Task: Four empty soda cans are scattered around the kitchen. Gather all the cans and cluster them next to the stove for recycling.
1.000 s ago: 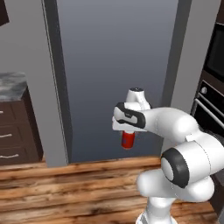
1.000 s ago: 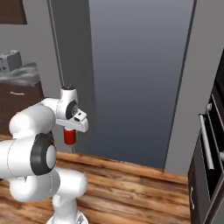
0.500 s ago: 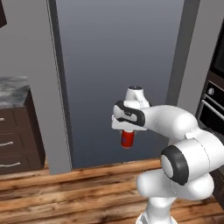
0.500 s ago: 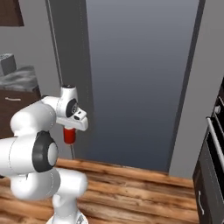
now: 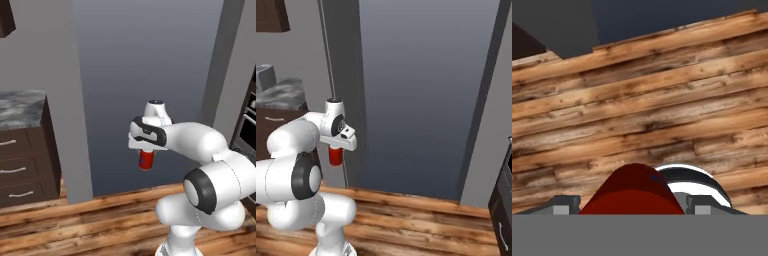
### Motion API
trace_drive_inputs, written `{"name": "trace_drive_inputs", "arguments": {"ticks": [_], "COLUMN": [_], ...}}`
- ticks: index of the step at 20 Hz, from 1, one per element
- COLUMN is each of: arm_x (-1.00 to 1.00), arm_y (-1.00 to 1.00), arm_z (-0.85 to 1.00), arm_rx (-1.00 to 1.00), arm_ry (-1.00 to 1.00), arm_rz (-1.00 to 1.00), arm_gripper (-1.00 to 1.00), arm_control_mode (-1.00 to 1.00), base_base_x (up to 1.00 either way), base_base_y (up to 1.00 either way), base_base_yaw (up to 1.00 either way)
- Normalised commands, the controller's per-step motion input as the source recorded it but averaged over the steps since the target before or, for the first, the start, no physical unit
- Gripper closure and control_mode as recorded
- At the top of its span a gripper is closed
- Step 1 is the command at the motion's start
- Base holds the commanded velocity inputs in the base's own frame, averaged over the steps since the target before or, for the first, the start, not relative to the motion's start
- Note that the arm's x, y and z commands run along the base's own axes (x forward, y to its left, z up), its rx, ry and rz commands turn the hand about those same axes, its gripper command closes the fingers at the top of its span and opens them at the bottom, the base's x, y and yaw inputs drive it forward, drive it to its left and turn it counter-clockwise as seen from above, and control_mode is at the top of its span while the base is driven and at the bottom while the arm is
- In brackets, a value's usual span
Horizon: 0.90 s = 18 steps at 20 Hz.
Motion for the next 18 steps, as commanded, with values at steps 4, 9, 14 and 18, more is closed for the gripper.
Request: {"name": "trace_drive_inputs", "arguments": {"ticks": [4,9,14,18], "arm_x": [0.00,0.00,0.00,0.00], "arm_y": [0.00,0.00,0.00,0.00], "arm_z": [0.00,0.00,0.00,0.00], "arm_rx": [0.00,0.00,0.00,0.00], "arm_ry": [0.00,0.00,0.00,0.00], "arm_rz": [0.00,0.00,0.00,0.00], "arm_gripper": [1.00,1.00,1.00,1.00], "arm_control_mode": [1.00,1.00,1.00,1.00], "base_base_x": [0.19,0.12,0.19,0.42], "base_base_y": [0.94,1.00,1.00,0.94], "base_base_yaw": [-0.06,-0.03,-0.03,-0.04]}}
